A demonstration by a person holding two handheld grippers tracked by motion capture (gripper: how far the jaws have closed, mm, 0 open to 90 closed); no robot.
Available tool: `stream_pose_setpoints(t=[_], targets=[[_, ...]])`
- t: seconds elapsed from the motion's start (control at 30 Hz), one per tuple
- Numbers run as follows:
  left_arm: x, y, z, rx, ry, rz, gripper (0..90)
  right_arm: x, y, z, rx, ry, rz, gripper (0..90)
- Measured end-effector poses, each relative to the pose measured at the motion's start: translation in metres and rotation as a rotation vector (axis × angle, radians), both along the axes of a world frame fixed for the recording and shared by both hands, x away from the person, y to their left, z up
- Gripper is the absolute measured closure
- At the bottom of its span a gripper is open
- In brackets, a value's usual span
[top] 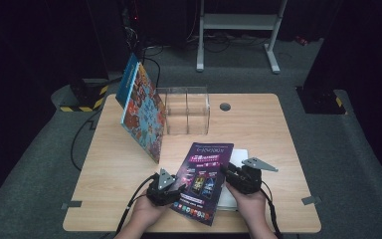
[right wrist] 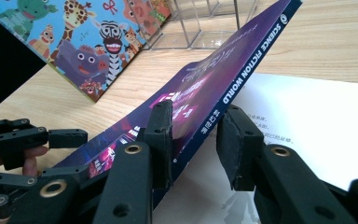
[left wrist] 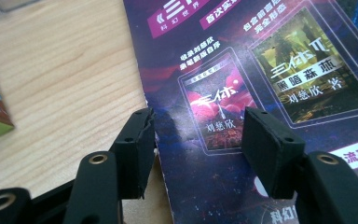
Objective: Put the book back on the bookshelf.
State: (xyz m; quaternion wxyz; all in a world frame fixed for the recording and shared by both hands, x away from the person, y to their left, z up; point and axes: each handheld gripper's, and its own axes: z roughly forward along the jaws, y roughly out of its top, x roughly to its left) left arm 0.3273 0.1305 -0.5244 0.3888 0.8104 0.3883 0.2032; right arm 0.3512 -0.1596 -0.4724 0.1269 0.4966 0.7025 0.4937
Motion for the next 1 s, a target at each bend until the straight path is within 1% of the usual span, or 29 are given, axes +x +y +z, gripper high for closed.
stream_pose_setpoints(t=[0.1,0.2,0.3,0.33,0.37,0.5,0.6,0.67,0.7,0.77,0.83,0.9,0.93,0.97,1.0], targets=[[0.0,0.0,0.0,-0.001,0.001,0.006,44.7,-0.001,-0.001,0.0,0.01,-0.002,0.006,67.5],[-0.001,0.0,0.0,-0.003,-0.003,0.013,45.2,-0.004,-0.001,0.001,0.017,-0.015,0.022,69.0],[-0.002,-0.001,-0.001,-0.001,-0.009,0.022,45.1,-0.008,0.0,0.004,0.045,-0.007,0.046,70.4],[-0.002,-0.001,-0.001,-0.001,-0.009,0.022,45.6,-0.008,0.0,0.004,0.045,-0.007,0.046,70.4],[-0.002,-0.001,0.0,0.004,-0.012,0.02,45.8,-0.014,0.003,0.006,0.04,-0.027,0.053,70.5],[-0.002,-0.001,-0.001,0.001,-0.011,0.023,45.8,-0.018,0.006,0.008,0.03,-0.039,0.053,70.6],[-0.002,-0.001,-0.001,-0.001,-0.011,0.025,45.8,-0.021,0.007,0.009,0.022,-0.064,0.06,71.6],[-0.002,0.0,-0.001,-0.002,-0.009,0.024,45.8,-0.024,0.009,0.011,0.036,-0.075,0.07,73.3],[-0.002,0.0,0.0,-0.005,-0.001,0.025,45.8,-0.025,0.01,0.012,0.041,-0.079,0.075,73.9],[-0.001,0.001,0.0,-0.015,0.003,0.03,45.3,-0.027,0.013,0.014,0.065,-0.085,0.09,75.9],[-0.003,0.001,0.0,-0.01,-0.006,0.033,45.3,-0.03,0.015,0.017,0.096,-0.088,0.106,77.7],[-0.004,0.002,0.001,-0.004,-0.008,0.034,45.5,-0.033,0.019,0.02,0.105,-0.101,0.119,79.3],[-0.004,0.002,0.002,-0.008,-0.008,0.039,48.1,-0.034,0.02,0.021,0.111,-0.105,0.125,79.9],[-0.005,0.002,0.002,0.004,-0.021,0.042,49.6,-0.035,0.022,0.022,0.12,-0.106,0.132,80.5],[-0.006,0.002,0.002,0.002,-0.019,0.044,49.6,-0.036,0.023,0.023,0.126,-0.106,0.14,81.1]])
